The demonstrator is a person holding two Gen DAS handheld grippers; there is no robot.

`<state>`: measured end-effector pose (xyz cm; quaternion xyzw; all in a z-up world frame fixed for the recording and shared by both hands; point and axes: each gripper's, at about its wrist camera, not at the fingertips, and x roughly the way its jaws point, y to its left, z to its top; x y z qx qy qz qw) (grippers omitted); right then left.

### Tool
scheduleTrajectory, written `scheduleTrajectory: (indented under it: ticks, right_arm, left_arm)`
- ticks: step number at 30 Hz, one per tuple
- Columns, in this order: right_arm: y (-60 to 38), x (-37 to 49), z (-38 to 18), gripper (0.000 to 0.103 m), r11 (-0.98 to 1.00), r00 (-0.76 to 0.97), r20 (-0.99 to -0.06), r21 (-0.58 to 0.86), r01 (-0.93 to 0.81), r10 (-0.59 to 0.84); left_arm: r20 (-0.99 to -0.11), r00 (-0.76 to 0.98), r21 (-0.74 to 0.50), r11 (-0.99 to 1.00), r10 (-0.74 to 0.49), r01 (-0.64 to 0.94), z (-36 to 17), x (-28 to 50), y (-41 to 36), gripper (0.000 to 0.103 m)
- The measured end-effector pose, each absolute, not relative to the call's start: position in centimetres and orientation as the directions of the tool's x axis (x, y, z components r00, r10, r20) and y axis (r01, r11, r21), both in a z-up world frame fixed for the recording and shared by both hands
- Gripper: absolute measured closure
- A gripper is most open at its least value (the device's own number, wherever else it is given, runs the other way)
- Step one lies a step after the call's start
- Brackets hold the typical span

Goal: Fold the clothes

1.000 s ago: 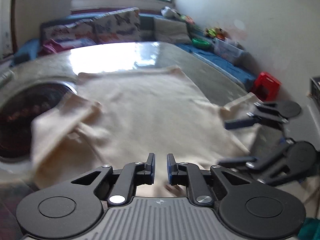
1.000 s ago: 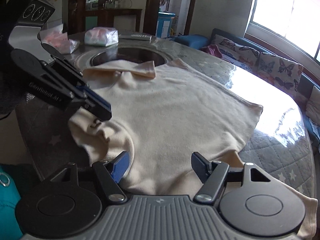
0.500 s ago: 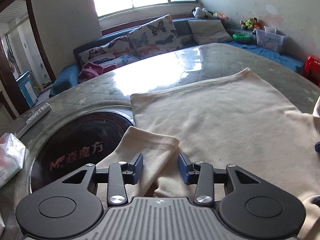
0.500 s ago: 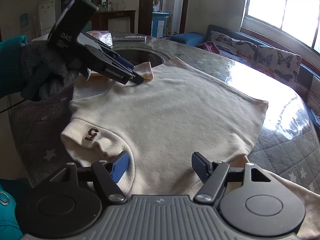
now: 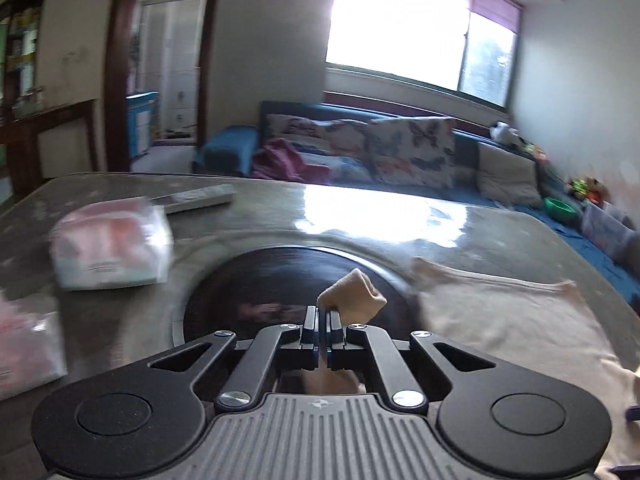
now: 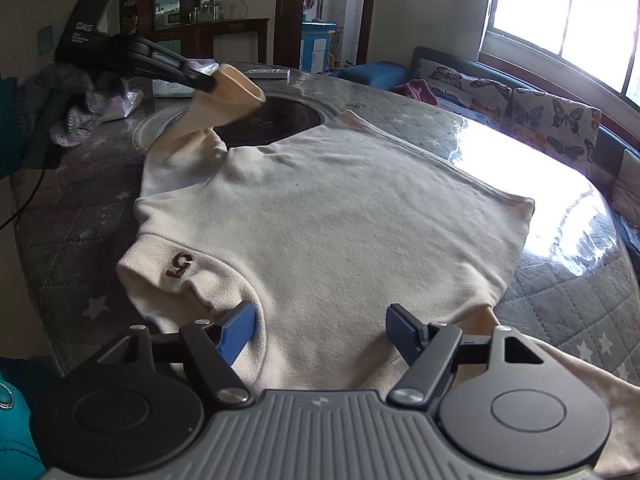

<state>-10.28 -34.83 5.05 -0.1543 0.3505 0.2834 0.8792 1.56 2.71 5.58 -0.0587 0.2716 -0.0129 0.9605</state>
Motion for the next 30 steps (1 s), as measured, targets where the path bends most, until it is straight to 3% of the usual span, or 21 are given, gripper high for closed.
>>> scheduleTrajectory:
  ticks: [13, 18, 22, 26, 30]
  right_arm:
    - [-34.6, -10.2, 5.1, 0.028, 0.791, 0.592, -0.713, -0.085, -0.605, 0.376]
    - [-34.5, -10.1, 5.2, 0.027, 0.787, 0.591, -0.716, -0.094, -0.61, 0.371]
    - [-34.5, -10.2, 5.3, 0.027, 0.786, 0.59, -0.717, -0.095, -0.61, 0.372]
    - [-34.6, -10.1, 5.3, 0.027, 0.791, 0.586, -0.719, -0.083, -0.607, 0.374]
    - [-34.6, -10.1, 5.4, 0.027, 0.793, 0.585, -0.721, -0.081, -0.604, 0.373]
  left_arm:
    - [-0.611, 0.781, -0.075, 0.972, 0.131, -0.222, 1.6, -0.4, 9.3, 0.095]
    - [-0.603, 0.771, -0.044, 0.956, 0.205, -0.289, 1.9, -0.8, 9.5, 0.094]
    - [-0.558, 0.808, -0.05, 0.964, 0.19, -0.261, 3.2, -1.2, 8.0, 0.094]
    - [-0.575, 0.816, -0.083, 0.988, 0.058, -0.129, 3.5, 0.1, 5.5, 0.094]
    - [-0.606, 0.795, -0.079, 0.993, 0.021, -0.087, 2.5, 2.3, 4.0, 0.094]
